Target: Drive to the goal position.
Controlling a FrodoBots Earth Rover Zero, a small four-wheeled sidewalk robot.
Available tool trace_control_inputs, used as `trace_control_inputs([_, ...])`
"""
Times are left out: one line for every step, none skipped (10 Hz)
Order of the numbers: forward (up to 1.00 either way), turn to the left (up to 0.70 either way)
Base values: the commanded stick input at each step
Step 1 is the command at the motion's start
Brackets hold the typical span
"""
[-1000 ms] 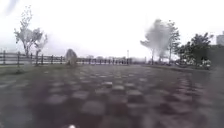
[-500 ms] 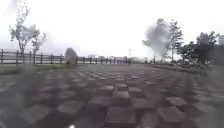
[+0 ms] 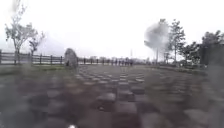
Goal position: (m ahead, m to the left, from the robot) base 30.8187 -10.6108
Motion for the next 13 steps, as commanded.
trace_control_inputs([1.00, 0.00])
trace_control_inputs([1.00, 0.00])
trace_control_inputs([1.00, 0.00])
trace_control_inputs([1.00, 0.00])
trace_control_inputs([1.00, 0.00])
trace_control_inputs([1.00, 0.00])
trace_control_inputs([1.00, 0.00])
trace_control_inputs([1.00, -0.13])
trace_control_inputs([1.00, -0.32])
trace_control_inputs([1.00, -0.33])
trace_control_inputs([1.00, -0.36])
trace_control_inputs([1.00, -0.10])
trace_control_inputs([1.00, -0.03])
